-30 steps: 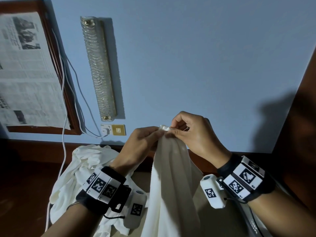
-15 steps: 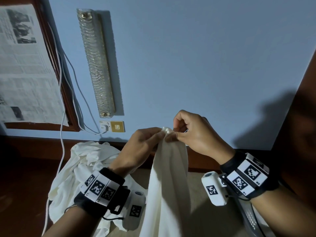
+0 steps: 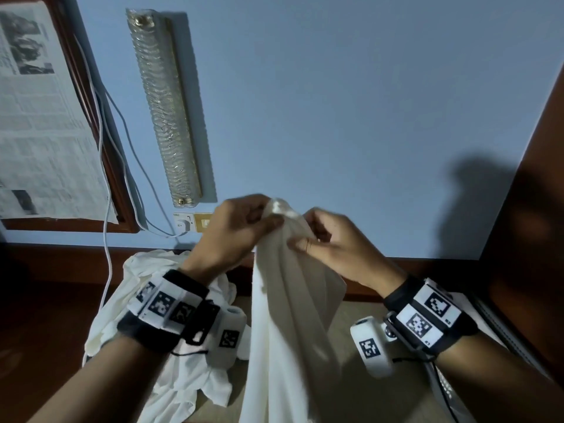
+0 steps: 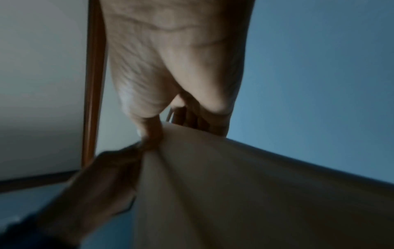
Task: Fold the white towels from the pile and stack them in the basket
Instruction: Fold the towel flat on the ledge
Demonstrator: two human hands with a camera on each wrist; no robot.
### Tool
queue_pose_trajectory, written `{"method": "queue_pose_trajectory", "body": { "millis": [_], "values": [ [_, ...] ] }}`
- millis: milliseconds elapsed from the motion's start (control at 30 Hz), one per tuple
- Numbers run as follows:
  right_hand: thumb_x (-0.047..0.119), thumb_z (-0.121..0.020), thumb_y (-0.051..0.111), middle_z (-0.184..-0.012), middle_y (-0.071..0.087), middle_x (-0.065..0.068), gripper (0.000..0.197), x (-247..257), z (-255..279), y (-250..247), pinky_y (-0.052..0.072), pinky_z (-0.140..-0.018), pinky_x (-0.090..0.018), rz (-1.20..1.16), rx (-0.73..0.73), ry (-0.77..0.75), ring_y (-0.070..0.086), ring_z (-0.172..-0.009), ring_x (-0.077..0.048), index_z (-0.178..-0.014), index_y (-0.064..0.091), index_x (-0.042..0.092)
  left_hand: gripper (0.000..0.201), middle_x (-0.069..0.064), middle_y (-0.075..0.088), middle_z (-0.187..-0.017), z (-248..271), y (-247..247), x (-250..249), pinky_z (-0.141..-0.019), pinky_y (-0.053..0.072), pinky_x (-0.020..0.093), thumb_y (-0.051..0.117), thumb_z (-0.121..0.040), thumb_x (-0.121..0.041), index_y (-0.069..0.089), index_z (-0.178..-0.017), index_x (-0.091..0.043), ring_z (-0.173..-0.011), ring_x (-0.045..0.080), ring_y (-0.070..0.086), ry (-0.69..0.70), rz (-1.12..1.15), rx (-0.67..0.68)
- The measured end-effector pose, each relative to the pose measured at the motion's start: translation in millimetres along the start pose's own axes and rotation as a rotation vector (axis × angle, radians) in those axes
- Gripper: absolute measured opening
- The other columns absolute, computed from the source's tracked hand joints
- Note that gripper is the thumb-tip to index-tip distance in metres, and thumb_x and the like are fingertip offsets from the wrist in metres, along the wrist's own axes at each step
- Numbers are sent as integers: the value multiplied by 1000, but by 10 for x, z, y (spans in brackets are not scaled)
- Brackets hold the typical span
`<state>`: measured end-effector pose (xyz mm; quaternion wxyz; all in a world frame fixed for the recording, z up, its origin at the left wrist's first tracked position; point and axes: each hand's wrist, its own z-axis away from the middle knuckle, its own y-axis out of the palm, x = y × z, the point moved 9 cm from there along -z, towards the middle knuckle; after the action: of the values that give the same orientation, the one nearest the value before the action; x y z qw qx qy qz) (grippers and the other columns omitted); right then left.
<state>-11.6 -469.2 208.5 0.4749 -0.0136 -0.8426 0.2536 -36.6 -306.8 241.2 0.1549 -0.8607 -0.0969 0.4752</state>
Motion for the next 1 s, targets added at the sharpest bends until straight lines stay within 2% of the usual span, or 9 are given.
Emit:
{"method": "queue_pose_trajectory", "body": {
  "millis": [67, 167, 267, 367, 433, 533, 767, 867, 1000],
  "values": [
    [49, -88, 78, -103, 78, 6, 31, -296, 121, 195, 60, -88, -45, 100, 213, 121, 74, -95, -14, -107, 73, 25, 14, 13, 75, -98, -112, -207, -102, -80, 53, 28, 65, -99, -2, 68, -107, 8, -87, 14, 66, 16, 58, -41],
    [55, -84, 78, -101, 76, 19, 34, -764, 331, 177, 60, -88, -36, 405, 390, 236, 71, -91, 3, -112, 70, 37, 15, 11, 75, -98, -298, -603, -164, -80, 51, 29, 65, -100, -5, 70, -110, 5, -88, 15, 65, 40, 12, -91],
    [61, -77, 81, -76, 72, 12, 36, -969, 233, -285, 54, -65, -25, 638, 345, 281, 65, -67, 3, -87, 71, 28, 9, 7, 70, -83, -408, -932, 66, -74, 46, 33, 72, -97, -13, 74, -101, -5, -76, 12, 58, -3, -234, -106],
    [51, -85, 80, -60, 53, 7, 43, -735, -32, -755, 38, -58, -31, 774, 311, 169, 49, -56, -2, -66, 58, 19, 16, 12, 60, -71, -382, -1162, 432, -69, 40, 35, 71, -85, -32, 69, -83, -16, -68, 17, 50, -113, -400, -138],
    [37, -90, 78, -57, 43, 8, 41, -494, -149, -945, 32, -58, -35, 736, 318, 87, 41, -56, -5, -63, 53, 20, 13, 8, 59, -67, -345, -1271, 572, -67, 40, 35, 68, -82, -34, 67, -76, -23, -66, 19, 51, -153, -430, -170],
    [37, -91, 77, -62, 57, 5, 29, -215, -258, -1129, 41, -63, -37, 801, 278, 38, 52, -61, -10, -68, 62, 27, 16, 16, 62, -73, -361, -1309, 551, -66, 41, 35, 68, -88, -30, 62, -81, -17, -70, 27, 55, -133, -536, -191],
    [42, -90, 76, -68, 67, 8, 27, -82, -328, -1263, 47, -68, -34, 910, 288, 55, 62, -67, -10, -72, 69, 24, 13, 3, 66, -77, -407, -1182, 288, -71, 43, 30, 73, -88, -7, 74, -101, -10, -75, 28, 63, 13, -844, -212],
    [43, -83, 82, -55, 51, 5, 35, -163, -291, -1194, 35, -62, -30, 937, 295, 73, 44, -53, -11, -69, 65, 16, 11, -3, 62, -68, -356, -1051, 257, -59, 39, 27, 76, -82, -10, 70, -91, -13, -63, 19, 58, 34, -879, -177],
    [46, -83, 80, -58, 46, 4, 45, -241, -262, -1172, 18, -78, -31, 1080, 208, -18, 53, -64, -18, -66, 55, 13, 19, -9, 57, -62, -269, -1043, 299, -54, 37, 17, 80, -81, -16, 62, -81, -22, -58, 3, 51, -21, -847, -225]
  ]
}}
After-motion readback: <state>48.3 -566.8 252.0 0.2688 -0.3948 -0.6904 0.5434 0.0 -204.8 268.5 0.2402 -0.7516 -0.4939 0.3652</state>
